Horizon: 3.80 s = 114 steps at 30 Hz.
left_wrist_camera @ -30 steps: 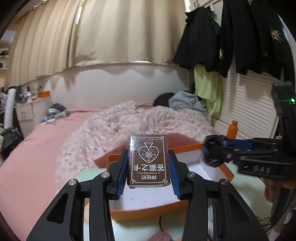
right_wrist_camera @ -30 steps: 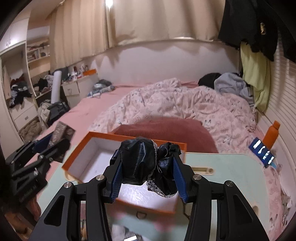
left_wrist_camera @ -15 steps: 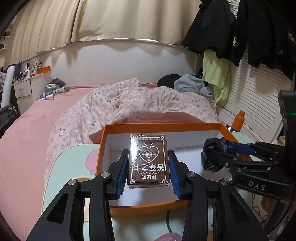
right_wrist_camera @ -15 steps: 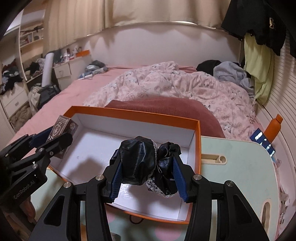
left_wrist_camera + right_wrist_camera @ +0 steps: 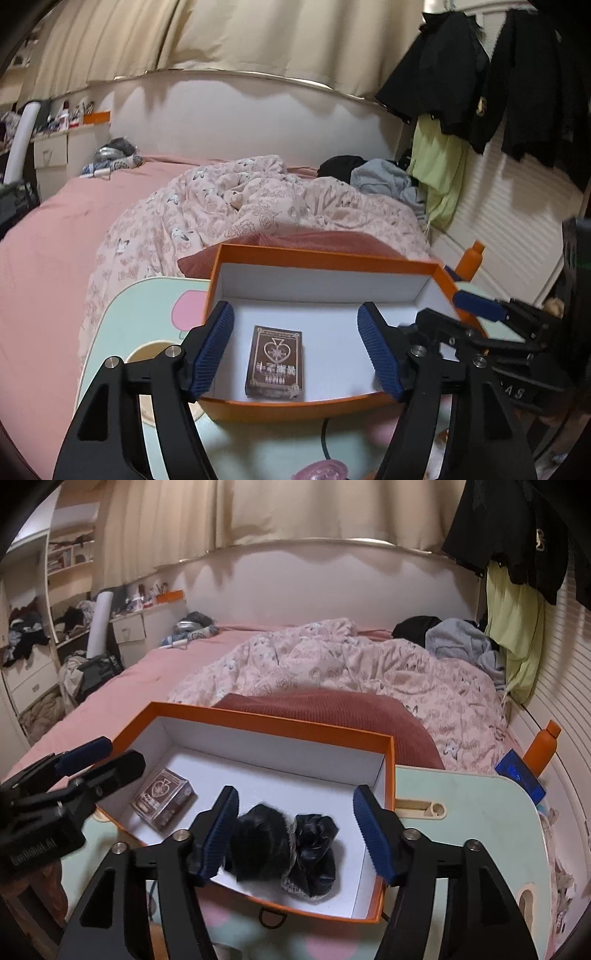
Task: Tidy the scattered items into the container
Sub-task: 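Move both open tools back to the items on the table, then grasp the plush keychain figure with left tool while right grasps the clear plastic bag, then carry the keychain figure into the orange box with left tool while right carries the bag in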
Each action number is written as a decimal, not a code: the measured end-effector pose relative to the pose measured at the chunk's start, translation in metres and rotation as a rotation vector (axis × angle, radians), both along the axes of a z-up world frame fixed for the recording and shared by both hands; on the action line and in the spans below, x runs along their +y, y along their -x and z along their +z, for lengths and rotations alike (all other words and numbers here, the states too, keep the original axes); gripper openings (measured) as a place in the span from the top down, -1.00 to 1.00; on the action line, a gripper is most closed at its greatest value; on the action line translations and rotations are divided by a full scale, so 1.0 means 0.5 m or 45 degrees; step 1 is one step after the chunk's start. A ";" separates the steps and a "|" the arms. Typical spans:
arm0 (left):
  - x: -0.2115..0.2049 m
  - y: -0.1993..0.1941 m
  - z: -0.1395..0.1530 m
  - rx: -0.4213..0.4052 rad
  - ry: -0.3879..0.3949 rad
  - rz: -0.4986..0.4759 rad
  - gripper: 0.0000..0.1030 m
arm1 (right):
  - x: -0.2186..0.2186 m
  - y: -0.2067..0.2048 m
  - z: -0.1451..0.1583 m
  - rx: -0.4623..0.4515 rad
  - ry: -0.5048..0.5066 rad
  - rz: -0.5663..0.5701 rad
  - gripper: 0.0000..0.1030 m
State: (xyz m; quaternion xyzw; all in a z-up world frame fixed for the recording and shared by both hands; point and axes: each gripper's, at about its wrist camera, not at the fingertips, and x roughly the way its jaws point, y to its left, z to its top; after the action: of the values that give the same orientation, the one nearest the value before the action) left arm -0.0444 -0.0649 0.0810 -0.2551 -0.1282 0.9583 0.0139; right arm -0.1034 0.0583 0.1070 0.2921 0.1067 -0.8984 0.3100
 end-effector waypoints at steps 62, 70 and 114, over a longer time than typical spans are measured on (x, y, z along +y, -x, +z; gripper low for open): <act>0.045 -0.247 -0.099 -0.286 -0.244 -0.189 0.08 | 0.135 -0.261 -0.090 -0.214 -0.090 0.311 0.36; 0.020 -0.232 -0.121 -0.346 -0.373 -0.144 0.09 | 0.135 -0.259 -0.092 -0.221 -0.091 0.312 0.36; 0.049 -0.177 0.035 -0.040 -0.080 -0.159 0.25 | 0.115 -0.152 0.026 -0.136 0.179 0.239 0.36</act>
State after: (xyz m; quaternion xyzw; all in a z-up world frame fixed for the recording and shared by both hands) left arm 0.0440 -0.0403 0.0986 -0.2771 -0.1423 0.9469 0.0795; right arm -0.0276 0.1159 0.1201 0.3057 0.0538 -0.8540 0.4175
